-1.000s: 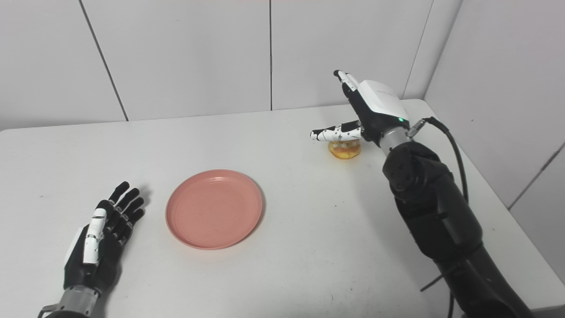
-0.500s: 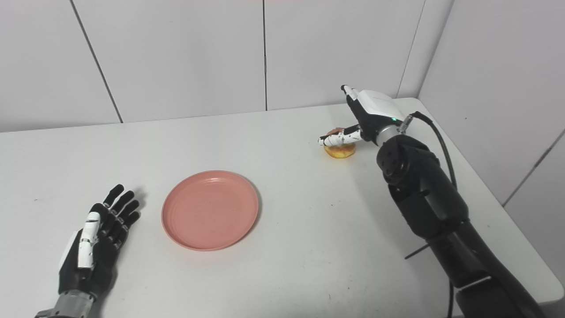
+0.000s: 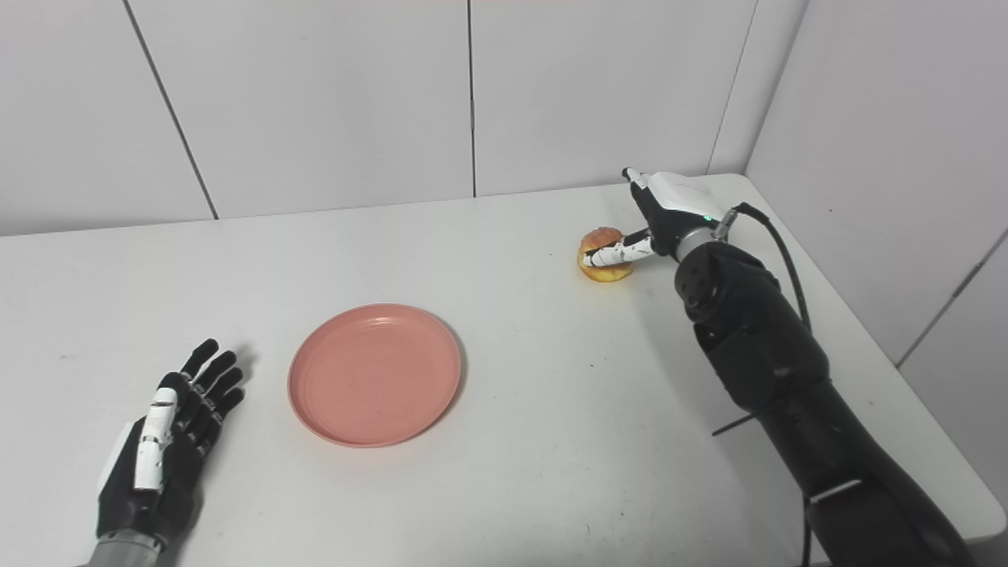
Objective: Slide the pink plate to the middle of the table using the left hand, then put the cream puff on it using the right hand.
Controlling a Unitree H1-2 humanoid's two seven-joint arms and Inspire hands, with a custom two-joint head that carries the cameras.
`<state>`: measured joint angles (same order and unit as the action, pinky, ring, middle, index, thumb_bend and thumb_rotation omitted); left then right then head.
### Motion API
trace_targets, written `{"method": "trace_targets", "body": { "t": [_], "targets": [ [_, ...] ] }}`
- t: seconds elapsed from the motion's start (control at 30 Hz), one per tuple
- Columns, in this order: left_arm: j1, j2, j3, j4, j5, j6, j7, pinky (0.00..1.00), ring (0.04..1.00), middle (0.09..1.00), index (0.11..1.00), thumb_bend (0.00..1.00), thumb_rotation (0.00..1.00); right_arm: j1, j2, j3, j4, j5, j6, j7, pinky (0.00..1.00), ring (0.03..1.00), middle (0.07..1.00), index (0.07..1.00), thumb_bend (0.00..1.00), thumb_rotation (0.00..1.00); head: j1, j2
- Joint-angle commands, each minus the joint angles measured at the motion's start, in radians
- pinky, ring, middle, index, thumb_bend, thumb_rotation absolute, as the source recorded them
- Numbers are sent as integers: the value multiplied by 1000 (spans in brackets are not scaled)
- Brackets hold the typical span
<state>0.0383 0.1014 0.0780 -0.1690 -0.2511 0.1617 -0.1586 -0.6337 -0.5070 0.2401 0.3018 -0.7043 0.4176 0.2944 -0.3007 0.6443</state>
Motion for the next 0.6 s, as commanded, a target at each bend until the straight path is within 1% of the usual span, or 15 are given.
{"method": "trace_targets", "body": {
  "t": [0.0, 0.13, 0.37, 0.5, 0.57],
  "targets": [
    [-2, 7, 0, -26, 5, -6, 4, 937, 922, 914, 890, 428, 999, -64, -10, -3, -12, 9, -31, -20, 750, 905, 977, 973, 922, 505, 1, 1],
    [2, 5, 0, -35, 3, 2, 7, 935, 918, 908, 886, 423, 994, -72, -3, 4, 13, 25, -38, -23, 761, 909, 979, 972, 920, 506, 3, 4],
    [6, 3, -2, -50, 5, 13, 10, 929, 913, 904, 882, 419, 994, -101, 16, 24, 81, 30, -53, -40, 729, 887, 958, 953, 920, 497, 7, 8],
    [7, 3, -5, -51, 9, 9, 11, 932, 914, 904, 883, 417, 997, -112, 29, 26, 96, 42, -52, -38, 716, 879, 954, 952, 920, 480, 6, 9],
    [7, 2, -4, -48, 5, 7, 8, 943, 920, 908, 887, 415, 999, -115, 35, 26, 99, 48, -54, -38, 678, 859, 955, 952, 921, 467, 7, 10]
  ]
}}
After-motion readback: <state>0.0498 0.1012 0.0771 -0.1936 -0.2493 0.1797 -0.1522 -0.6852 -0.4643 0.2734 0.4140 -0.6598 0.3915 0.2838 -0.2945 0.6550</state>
